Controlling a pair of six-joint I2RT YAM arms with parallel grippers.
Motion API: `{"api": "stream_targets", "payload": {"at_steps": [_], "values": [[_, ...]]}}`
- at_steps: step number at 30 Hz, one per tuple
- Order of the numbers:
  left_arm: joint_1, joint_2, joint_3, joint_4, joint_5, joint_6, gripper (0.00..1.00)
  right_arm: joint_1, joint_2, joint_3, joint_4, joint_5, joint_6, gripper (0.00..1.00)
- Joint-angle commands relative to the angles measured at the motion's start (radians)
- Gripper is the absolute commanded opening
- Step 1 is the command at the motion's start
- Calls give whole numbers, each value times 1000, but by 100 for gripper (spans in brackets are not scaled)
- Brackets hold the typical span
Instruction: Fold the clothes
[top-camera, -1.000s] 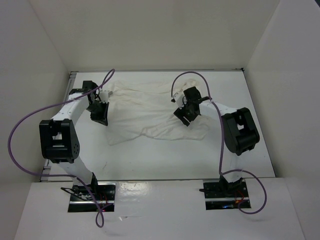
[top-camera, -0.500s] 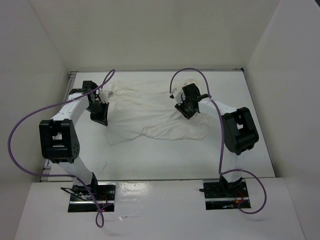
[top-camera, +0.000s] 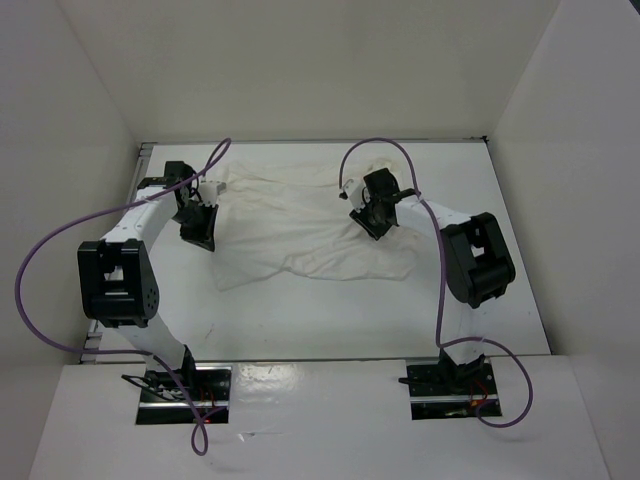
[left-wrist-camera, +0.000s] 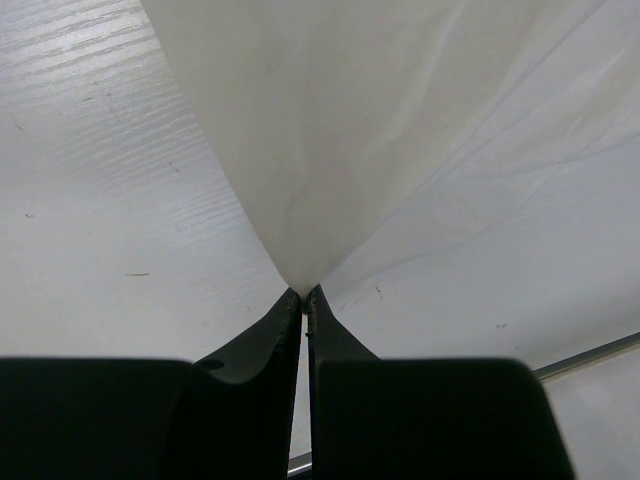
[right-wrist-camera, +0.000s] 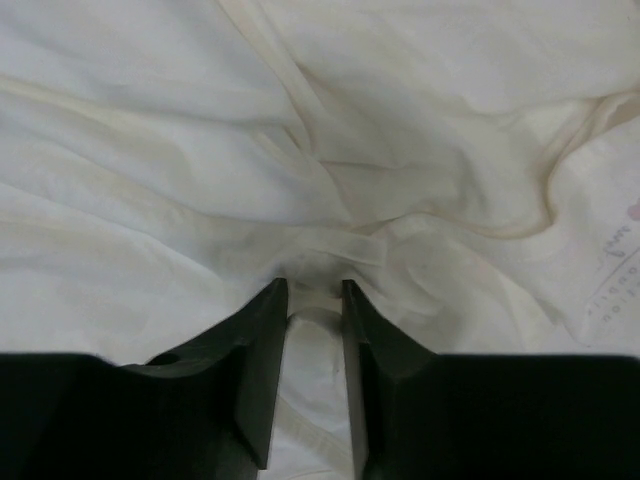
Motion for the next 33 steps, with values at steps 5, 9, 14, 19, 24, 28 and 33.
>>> {"api": "stream_targets", "payload": {"at_steps": [5,9,14,19,24,28,33], "values": [[1,-40,-5,-15,-7,27,11,9,19,37,-7,19,-7,7],[1,-58,-5,-24,-18,37,11,-2,-30,28,-7,32,-7,0],[21,-68,4,-24,-27,55,11,-63,-201,17,-42,9,-16,0],[43,-78,4,-24,-18,64,11,-109,-373,-18,-62,20,-25,0],[52,-87,4,-24,-18,83,11,-183,-519,-66,-71,10,-34,0],[61,-87,-6,-24,-9,92,11,-236,-593,-98,-90,-8,-34,0],[61,-97,-46,-24,2,126,11,-293,-669,-149,-99,1,-34,0]]}}
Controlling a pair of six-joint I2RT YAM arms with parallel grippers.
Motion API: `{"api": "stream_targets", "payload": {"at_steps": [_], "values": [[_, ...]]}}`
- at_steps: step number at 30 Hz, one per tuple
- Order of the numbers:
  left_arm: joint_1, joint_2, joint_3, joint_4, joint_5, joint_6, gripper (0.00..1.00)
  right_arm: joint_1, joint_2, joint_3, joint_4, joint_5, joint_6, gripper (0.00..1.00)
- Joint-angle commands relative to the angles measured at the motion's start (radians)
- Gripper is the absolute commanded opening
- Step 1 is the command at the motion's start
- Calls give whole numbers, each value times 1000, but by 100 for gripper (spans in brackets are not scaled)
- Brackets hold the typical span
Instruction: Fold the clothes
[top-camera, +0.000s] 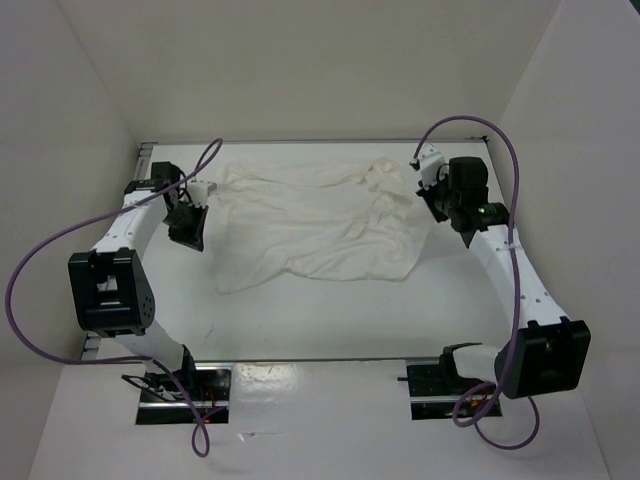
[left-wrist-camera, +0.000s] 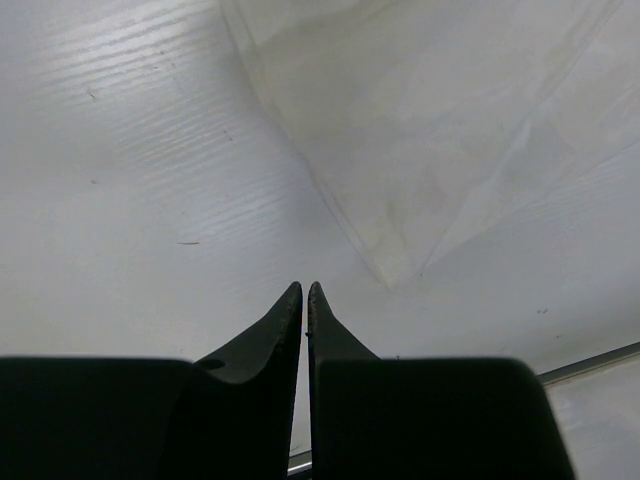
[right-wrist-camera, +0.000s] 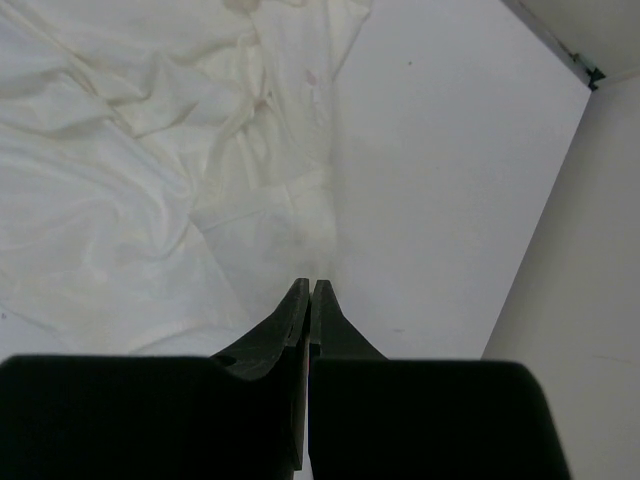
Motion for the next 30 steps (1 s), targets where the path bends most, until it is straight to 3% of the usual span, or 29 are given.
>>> {"api": "stream_targets", "payload": {"at_steps": [1,11,30], "values": [[5,-24,-32,-13,27,58,11,-46,-51,-44,-24,-2,-12,0],[-39,25,-104,-22,36,92,22,-336,-56,-68,14,-107,-30,0],[-186,96,-146,7,38,83,58,-399,-5,-77,34,-197,-39,0]]}}
